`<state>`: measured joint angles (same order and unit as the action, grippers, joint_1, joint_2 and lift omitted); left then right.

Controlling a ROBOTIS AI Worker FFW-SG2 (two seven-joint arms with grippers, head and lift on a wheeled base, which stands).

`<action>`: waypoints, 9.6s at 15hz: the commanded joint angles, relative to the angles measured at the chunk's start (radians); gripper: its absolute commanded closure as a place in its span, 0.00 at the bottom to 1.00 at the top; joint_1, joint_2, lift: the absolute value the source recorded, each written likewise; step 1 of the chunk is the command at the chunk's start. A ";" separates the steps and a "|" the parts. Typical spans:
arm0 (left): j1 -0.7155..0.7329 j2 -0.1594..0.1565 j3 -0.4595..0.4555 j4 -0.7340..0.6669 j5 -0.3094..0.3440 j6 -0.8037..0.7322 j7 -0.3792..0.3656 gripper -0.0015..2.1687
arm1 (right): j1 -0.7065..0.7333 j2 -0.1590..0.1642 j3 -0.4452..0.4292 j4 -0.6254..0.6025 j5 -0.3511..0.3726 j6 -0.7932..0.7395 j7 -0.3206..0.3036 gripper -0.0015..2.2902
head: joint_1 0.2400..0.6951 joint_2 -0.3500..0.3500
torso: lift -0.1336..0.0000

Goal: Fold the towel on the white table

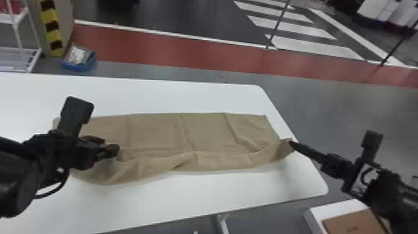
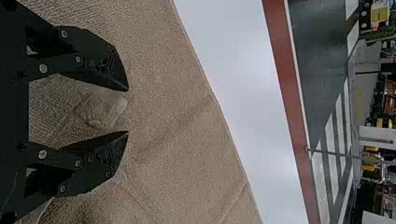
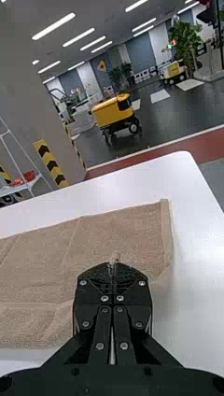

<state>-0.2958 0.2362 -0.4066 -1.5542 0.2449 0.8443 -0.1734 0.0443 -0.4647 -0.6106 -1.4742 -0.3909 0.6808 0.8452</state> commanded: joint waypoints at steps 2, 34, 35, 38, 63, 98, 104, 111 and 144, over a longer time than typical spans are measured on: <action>0.004 0.002 0.000 -0.003 0.002 0.002 0.000 0.33 | -0.004 0.000 0.003 0.002 0.003 -0.003 0.000 0.61 | 1.00 0.00 | 0.10; 0.167 0.083 0.213 -0.214 0.079 0.085 -0.051 0.47 | 0.014 0.001 -0.029 -0.051 -0.016 0.058 0.002 0.61 | 1.00 0.00 | 0.10; 0.188 0.084 0.259 -0.253 0.100 0.106 -0.051 0.47 | 0.022 0.003 -0.037 -0.067 -0.025 0.061 0.002 0.61 | 1.00 0.00 | 0.10; 0.256 0.100 0.416 -0.366 0.208 0.149 -0.049 0.50 | 0.048 0.017 -0.087 -0.132 -0.054 0.095 0.006 0.61 | 1.00 0.00 | 0.10; 0.078 0.109 0.391 -0.127 0.244 -0.112 0.000 0.50 | -0.339 0.029 0.112 0.144 0.201 0.110 -0.094 0.61 | 0.98 0.17 | 0.10; 0.138 0.126 0.362 -0.044 0.223 -0.118 0.017 0.06 | -0.334 -0.034 0.233 0.259 0.242 -0.010 -0.120 0.07 | 1.00 0.17 | 0.10; 0.141 0.127 0.365 -0.046 0.231 0.017 -0.028 0.15 | -0.333 -0.029 0.238 0.259 0.259 0.000 -0.120 0.07 | 1.00 0.16 | 0.10; 0.147 0.130 0.367 -0.102 0.220 0.054 -0.048 0.79 | -0.333 -0.028 0.239 0.259 0.256 -0.006 -0.123 0.07 | 1.00 0.14 | 0.10; 0.089 0.166 0.440 -0.148 0.129 0.115 -0.090 0.08 | -0.448 -0.006 0.292 0.290 0.276 0.064 0.057 0.17 | 1.00 0.32 | 0.10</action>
<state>-0.1800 0.4072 0.0576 -1.7319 0.3833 0.9553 -0.2688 -0.3988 -0.4709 -0.3219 -1.1840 -0.1158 0.7338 0.9020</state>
